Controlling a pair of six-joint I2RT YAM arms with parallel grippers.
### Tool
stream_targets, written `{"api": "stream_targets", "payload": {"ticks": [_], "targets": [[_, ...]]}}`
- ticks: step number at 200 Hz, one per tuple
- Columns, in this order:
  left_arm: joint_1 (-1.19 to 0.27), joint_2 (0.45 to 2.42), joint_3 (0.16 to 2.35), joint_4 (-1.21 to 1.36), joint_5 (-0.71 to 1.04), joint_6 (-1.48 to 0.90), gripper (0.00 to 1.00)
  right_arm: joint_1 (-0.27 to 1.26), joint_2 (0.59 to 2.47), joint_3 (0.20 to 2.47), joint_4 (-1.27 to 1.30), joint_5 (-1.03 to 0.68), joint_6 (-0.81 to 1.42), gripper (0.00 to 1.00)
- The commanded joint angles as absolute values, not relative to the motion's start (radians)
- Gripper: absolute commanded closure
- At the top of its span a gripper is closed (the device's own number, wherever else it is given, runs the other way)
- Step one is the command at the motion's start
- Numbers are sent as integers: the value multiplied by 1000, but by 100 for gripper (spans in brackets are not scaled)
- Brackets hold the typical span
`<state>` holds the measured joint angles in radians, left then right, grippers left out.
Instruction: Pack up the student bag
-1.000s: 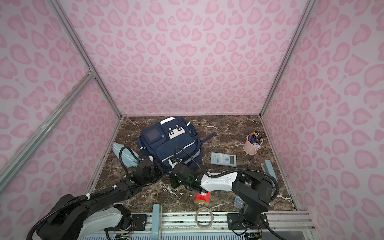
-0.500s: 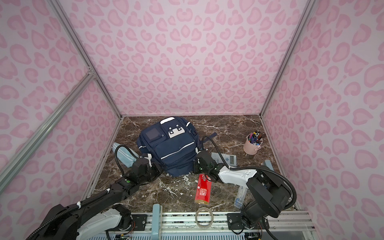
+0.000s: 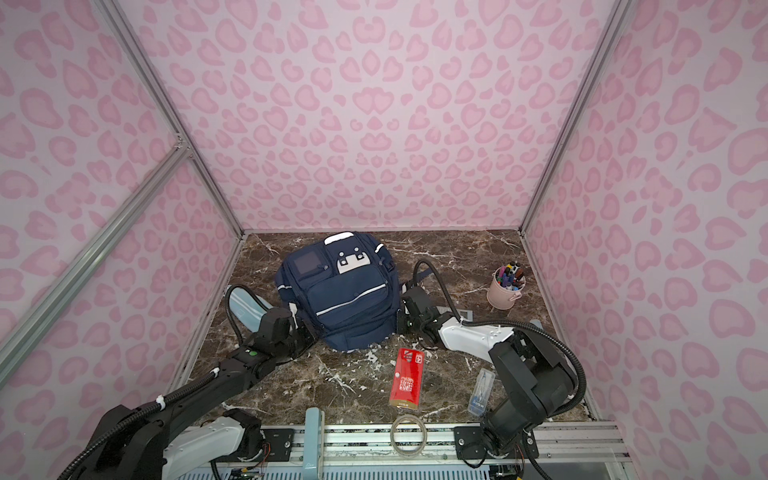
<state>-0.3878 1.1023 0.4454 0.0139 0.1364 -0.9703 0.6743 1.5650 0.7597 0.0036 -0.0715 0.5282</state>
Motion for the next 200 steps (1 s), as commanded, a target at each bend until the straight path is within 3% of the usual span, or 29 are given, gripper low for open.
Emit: {"api": "stream_targets", "payload": {"ticks": [1,28,45,60,67,92,123,181,190,200], "targets": [[-365,1110,515,-32,3,-861,85,792,1546,735,-82,-25,534,100],[-277,1144,594,-82,7,-802,68,960,1569,772,-45,-15,584,100],[-255,1138,645,-167,-33,-756,33,997,1624,840,-5,-46,595,100],[-257,1088,658,-237,-66,-736,14,1009,1679,917,-1,-48,596,100],[-260,1053,654,-264,-58,-736,11,1015,1704,944,12,-52,596,100],[-318,902,578,-315,23,-824,16,1031,1773,977,145,-106,627,100],[-382,814,332,-1,259,-1119,23,1055,1785,961,219,-93,637,100],[-510,1003,357,111,102,-1162,22,1097,1765,927,278,-145,579,100],[-525,1057,392,77,76,-1131,28,1098,1762,926,277,-153,569,100],[-528,1121,426,62,101,-1095,44,1098,1751,919,274,-149,562,100]]}}
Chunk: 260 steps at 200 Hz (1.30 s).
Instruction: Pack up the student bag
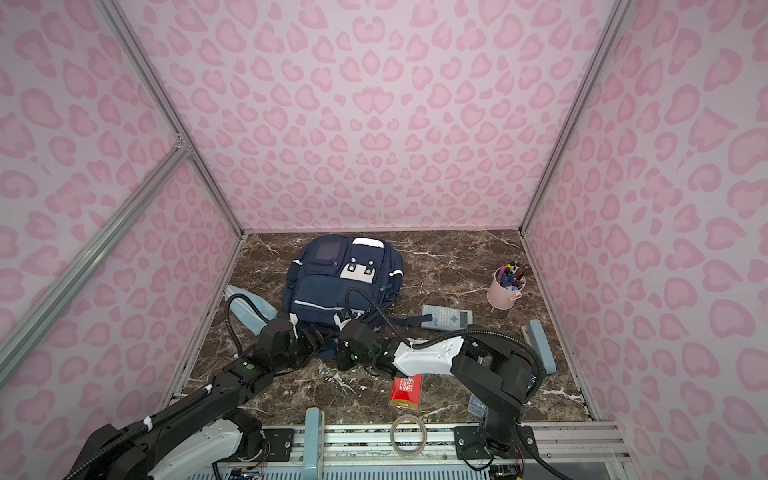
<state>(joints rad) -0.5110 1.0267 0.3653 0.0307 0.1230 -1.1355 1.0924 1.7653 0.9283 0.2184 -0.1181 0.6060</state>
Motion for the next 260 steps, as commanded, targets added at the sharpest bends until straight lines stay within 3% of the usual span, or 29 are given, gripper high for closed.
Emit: {"api": "stream_targets", "payload": {"ticks": [1,25,28,93,153,219,229,238,249,260], "targets": [[-528,1127,429,62,106,-1091,45,1098,1751,918,273,-148,562,100],[-528,1229,478,45,159,-1016,95,1084,1720,911,219,-115,545,100],[-528,1233,483,38,161,-1010,97,1078,1716,905,215,-110,545,100],[-525,1127,508,-105,127,-924,97,821,1603,712,199,-92,558,100],[-498,1013,510,-254,98,-817,97,524,1652,742,187,-110,491,100],[-459,995,497,-215,164,-805,97,459,1669,766,184,-148,444,100],[-467,1021,496,-174,192,-819,97,460,1664,769,192,-195,432,81],[-480,1041,501,-160,183,-823,97,461,1658,777,181,-216,429,70],[-493,1061,509,-160,162,-823,97,466,1640,782,162,-209,434,62],[-501,1075,514,-155,155,-823,97,468,1610,771,164,-199,438,61]]}}
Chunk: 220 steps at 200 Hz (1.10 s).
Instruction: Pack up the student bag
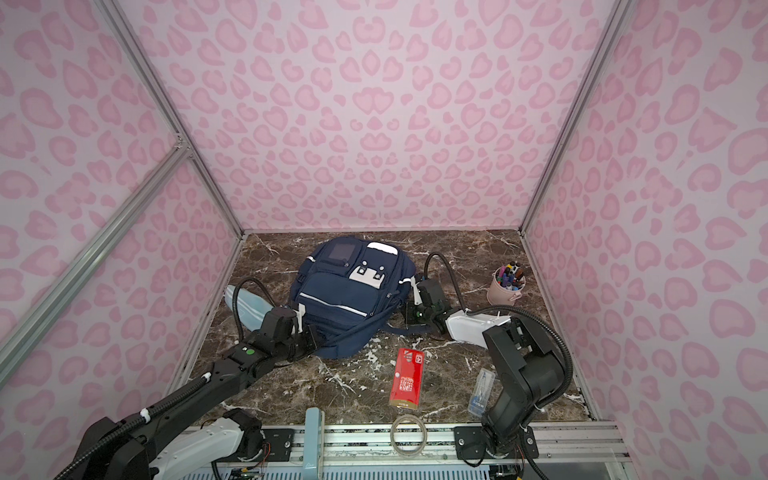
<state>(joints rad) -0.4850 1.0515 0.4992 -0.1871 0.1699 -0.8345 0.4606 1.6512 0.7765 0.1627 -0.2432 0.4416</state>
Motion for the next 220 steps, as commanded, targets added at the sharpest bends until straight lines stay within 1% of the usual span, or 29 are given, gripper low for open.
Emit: {"api": "stream_targets", "payload": {"ticks": [1,18,37,45,57,73,76,84,101,126,138,173,182,191,194,206,211,220], "targets": [[-502,1075,514,-154,156,-823,97,468,1607,771,165,-197,438,61],[-515,1080,511,-142,152,-827,97,466,1577,759,177,-193,432,64],[-526,1088,504,-123,147,-837,96,465,1572,782,126,-184,430,62],[-534,1105,502,-109,152,-841,94,464,1564,782,127,-180,435,59],[-549,1137,507,-92,159,-846,94,462,1554,779,133,-176,451,51],[-573,1168,512,-65,154,-858,94,462,1546,796,104,-187,464,44],[-580,1175,515,-61,154,-859,94,462,1544,800,96,-188,466,40],[-595,1188,522,-56,149,-858,93,462,1535,804,81,-194,466,39],[-629,1218,545,-71,118,-853,91,462,1518,801,69,-192,461,38],[-654,1251,558,-51,114,-859,91,459,1515,802,59,-187,450,37],[-660,1267,571,-59,112,-857,89,458,1523,802,60,-190,449,37],[-671,1291,586,-62,104,-856,90,458,1540,810,55,-188,434,38],[-673,1294,586,-62,101,-855,86,455,1540,810,51,-176,431,38],[-675,1296,587,-68,102,-852,78,447,1542,812,54,-172,431,38],[-674,1297,588,-71,101,-852,77,443,1543,814,56,-172,433,38],[-674,1286,597,-103,79,-837,76,425,1552,822,63,-196,442,37],[-674,1275,603,-123,57,-833,75,417,1559,832,62,-205,449,31],[-675,1257,612,-163,14,-824,75,407,1583,859,61,-221,453,31]]}}
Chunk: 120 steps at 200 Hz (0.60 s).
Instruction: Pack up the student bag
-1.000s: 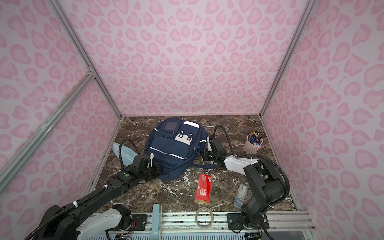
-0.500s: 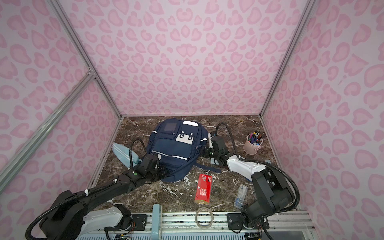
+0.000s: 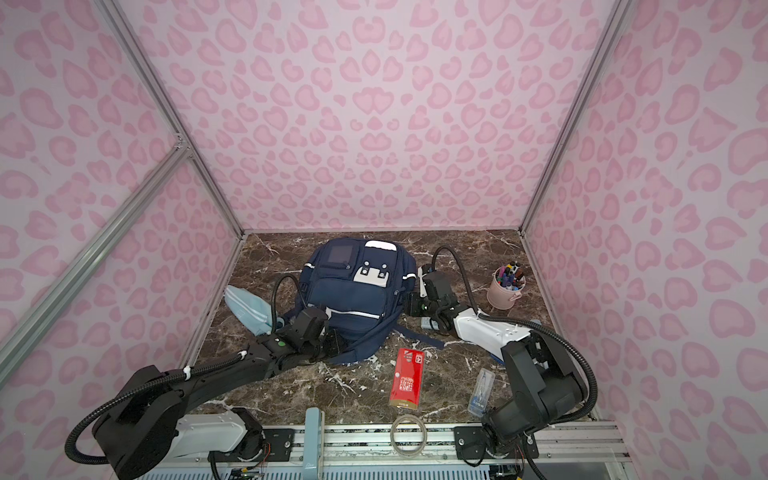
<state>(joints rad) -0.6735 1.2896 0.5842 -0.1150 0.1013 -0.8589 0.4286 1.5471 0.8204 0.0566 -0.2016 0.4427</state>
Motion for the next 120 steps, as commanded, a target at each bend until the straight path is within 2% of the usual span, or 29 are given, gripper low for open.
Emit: {"api": "stream_targets", "payload": {"ticks": [1,44,69,91,120], "targets": [[-675,1254,613,-167,9,-823,75,405,1586,864,60,-223,453,30],[-668,1241,622,-218,-25,-806,74,383,1849,1174,-71,-225,436,30],[-662,1253,609,-234,-70,-804,85,378,2024,1396,-154,-214,434,31],[-646,1264,595,-227,-72,-795,91,376,2184,1606,-299,-219,429,38],[-624,1272,597,-244,-109,-777,94,379,2224,1606,-340,-199,431,48]]}}
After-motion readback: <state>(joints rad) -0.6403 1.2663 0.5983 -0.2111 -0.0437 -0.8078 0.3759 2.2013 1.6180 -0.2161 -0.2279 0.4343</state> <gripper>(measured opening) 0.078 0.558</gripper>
